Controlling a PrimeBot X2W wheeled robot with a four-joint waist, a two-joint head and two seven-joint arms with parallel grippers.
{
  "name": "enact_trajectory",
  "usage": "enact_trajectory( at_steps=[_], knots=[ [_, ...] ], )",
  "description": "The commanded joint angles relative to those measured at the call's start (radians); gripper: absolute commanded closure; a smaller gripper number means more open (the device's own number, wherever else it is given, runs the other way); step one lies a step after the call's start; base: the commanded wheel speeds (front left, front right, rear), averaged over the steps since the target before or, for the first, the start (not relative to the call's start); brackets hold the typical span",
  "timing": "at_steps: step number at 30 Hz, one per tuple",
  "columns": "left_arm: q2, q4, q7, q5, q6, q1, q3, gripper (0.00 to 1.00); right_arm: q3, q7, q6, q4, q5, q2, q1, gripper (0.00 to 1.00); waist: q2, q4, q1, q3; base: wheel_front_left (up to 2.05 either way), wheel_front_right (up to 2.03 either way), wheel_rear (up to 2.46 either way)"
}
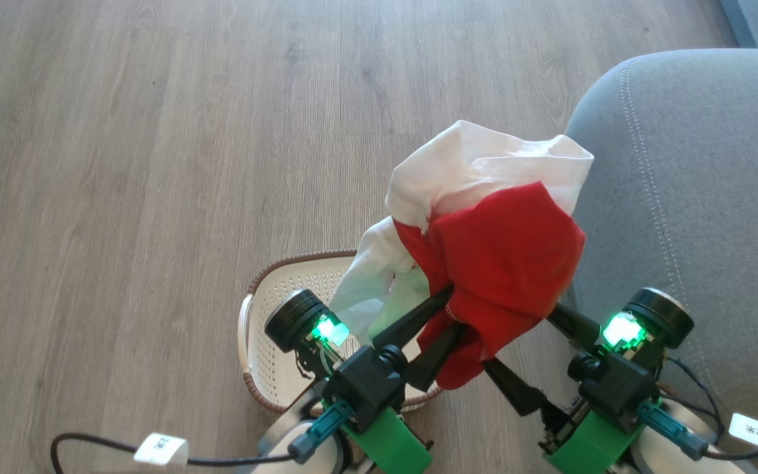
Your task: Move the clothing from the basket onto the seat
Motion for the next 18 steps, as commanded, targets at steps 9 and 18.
enact_trajectory(
  at_steps=[9,18],
  knots=[
    [-0.004,-0.033,-0.005,-0.015,-0.01,-0.047,0.021,1.0,-0.08,-0.006,0.0,-0.07,-0.056,0.063,-0.015,1.0,0.0,-0.007,0.0,-0.006,0.0,0.0,0.0],
    [-0.004,-0.038,-0.005,-0.021,-0.016,-0.045,0.015,0.78,-0.132,-0.006,0.0,-0.092,-0.027,0.104,0.005,1.0,0.0,-0.005,0.0,-0.015,0.0,0.0,0.0]
  ],
)
